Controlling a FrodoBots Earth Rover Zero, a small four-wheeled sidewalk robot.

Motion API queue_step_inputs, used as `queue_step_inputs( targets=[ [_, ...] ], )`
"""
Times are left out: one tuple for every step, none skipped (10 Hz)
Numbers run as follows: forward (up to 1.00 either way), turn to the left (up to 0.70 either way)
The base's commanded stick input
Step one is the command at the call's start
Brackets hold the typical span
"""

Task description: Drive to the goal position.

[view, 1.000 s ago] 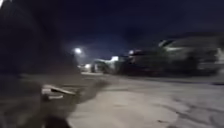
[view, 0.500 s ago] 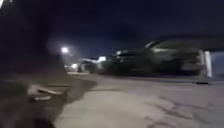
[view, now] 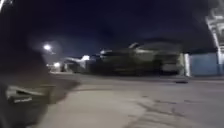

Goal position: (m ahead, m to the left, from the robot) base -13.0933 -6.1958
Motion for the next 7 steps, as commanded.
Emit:
queue_step_inputs(
  targets=[
    [0.00, -0.70],
    [0.00, -0.70],
    [0.00, -0.70],
    [0.00, -0.70],
    [0.00, -0.70],
    [0.00, -0.70],
    [0.00, -0.70]
  ],
)
